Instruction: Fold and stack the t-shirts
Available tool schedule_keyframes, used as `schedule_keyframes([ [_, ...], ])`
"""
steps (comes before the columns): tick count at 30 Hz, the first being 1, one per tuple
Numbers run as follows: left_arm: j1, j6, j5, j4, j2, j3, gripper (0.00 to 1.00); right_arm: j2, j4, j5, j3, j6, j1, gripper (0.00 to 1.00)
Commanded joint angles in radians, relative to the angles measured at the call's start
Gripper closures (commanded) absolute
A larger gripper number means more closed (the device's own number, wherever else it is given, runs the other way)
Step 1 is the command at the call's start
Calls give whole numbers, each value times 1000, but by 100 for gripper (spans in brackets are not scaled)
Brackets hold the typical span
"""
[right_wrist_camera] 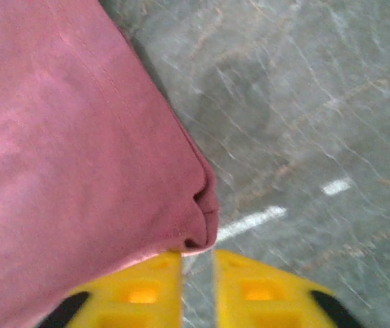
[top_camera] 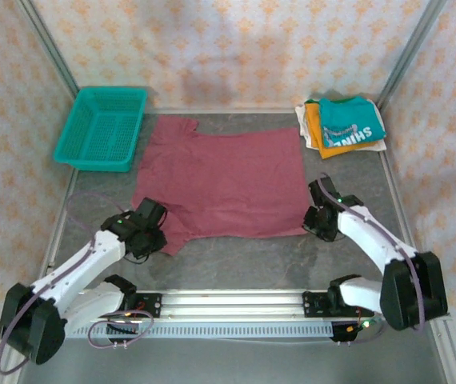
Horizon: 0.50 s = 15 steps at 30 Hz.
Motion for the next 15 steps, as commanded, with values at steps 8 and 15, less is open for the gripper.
schedule_keyframes([
  [8, 62, 234, -114, 39, 171, 445, 84, 144, 151, 85, 293, -71, 1, 89],
  [15, 200, 382, -165, 141, 822, 909, 94, 670, 178, 232, 783, -162, 2, 100],
])
